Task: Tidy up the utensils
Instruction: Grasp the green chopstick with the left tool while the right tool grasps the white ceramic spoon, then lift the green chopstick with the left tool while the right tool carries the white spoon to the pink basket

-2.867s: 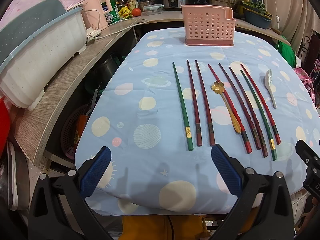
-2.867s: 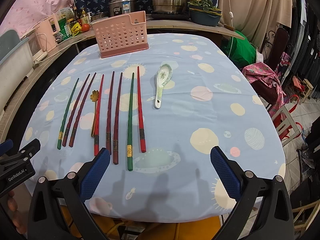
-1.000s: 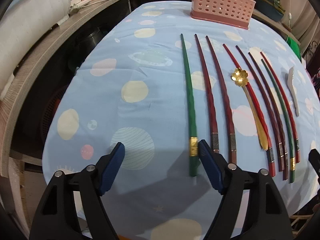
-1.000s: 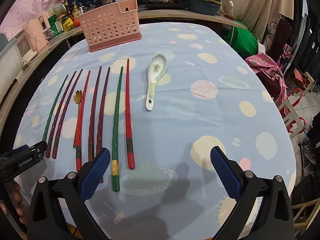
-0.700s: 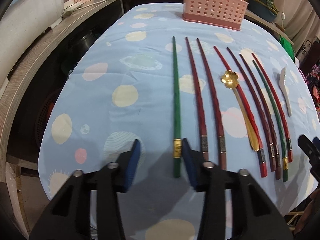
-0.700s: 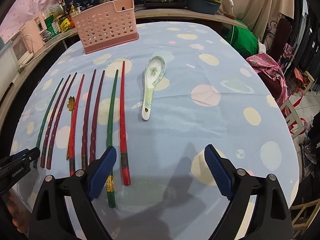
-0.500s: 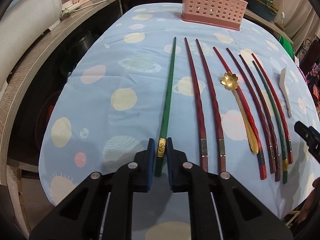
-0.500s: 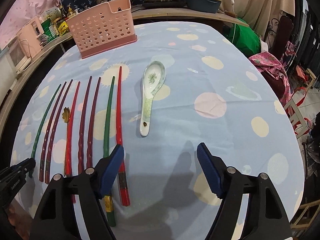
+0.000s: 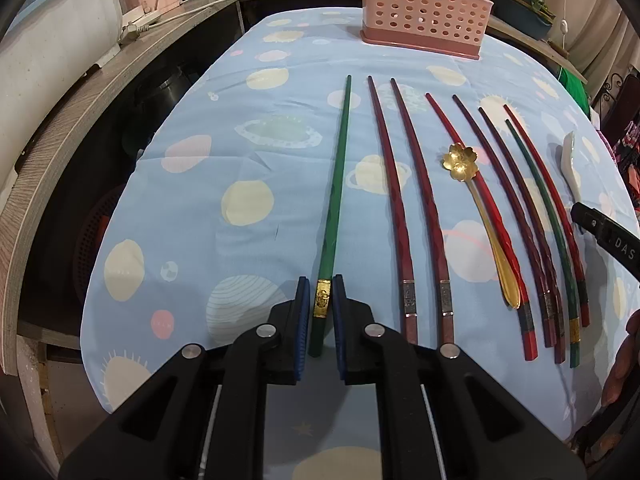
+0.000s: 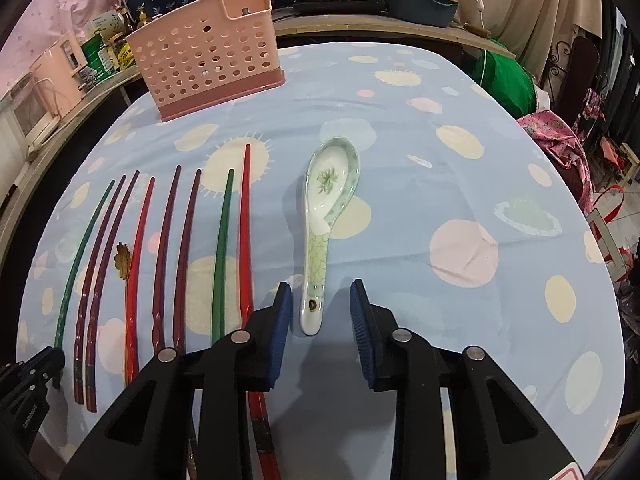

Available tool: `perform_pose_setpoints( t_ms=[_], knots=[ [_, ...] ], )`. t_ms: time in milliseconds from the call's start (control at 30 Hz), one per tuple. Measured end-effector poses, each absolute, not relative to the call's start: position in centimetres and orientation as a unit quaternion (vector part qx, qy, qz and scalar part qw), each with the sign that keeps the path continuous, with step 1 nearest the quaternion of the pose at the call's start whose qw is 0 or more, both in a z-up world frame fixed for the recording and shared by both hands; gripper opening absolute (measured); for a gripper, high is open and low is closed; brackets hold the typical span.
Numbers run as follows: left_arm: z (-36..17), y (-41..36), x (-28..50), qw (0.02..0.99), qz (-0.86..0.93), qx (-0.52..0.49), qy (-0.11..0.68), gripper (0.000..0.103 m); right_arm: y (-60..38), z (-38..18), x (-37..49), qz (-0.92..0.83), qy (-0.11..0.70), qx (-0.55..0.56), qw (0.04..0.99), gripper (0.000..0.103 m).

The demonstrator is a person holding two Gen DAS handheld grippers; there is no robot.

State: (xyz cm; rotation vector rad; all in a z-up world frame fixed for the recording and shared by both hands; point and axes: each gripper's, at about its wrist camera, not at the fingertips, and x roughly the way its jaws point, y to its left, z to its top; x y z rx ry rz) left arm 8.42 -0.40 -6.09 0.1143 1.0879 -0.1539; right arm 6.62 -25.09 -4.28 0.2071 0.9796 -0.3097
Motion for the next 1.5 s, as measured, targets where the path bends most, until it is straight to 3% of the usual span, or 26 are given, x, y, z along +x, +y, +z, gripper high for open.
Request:
perform_pose_setpoints(
  t_ms=[100, 467, 967, 1500],
  knots=[
    [-6.1, -0.4, 8.4, 0.852, -0.074, 0.053, 0.516, 0.011, -25.3, -4.3, 6.5, -0.147, 0.466, 0.096, 0.867, 0.011],
    [-4.0, 0.7, 7.9, 0.854, -0.072, 0.026, 0.514, 0.007, -26.2, -1.5, 4.0, -0.142, 0.458, 0.112, 0.87, 0.008],
    [7.1, 1.3, 11.7, 0.898, -0.089, -0.029, 0.429, 0.007, -28.4, 6.9, 5.6, -0.118, 0.404, 0.138, 0.897, 0.007],
    [21.8, -1.8, 24.7, 0.946, -0.113, -0.078, 0.295, 0.007, -31.9, 15.8, 20.6, -0.031, 0.309, 0.218, 0.925, 0.007]
  ],
)
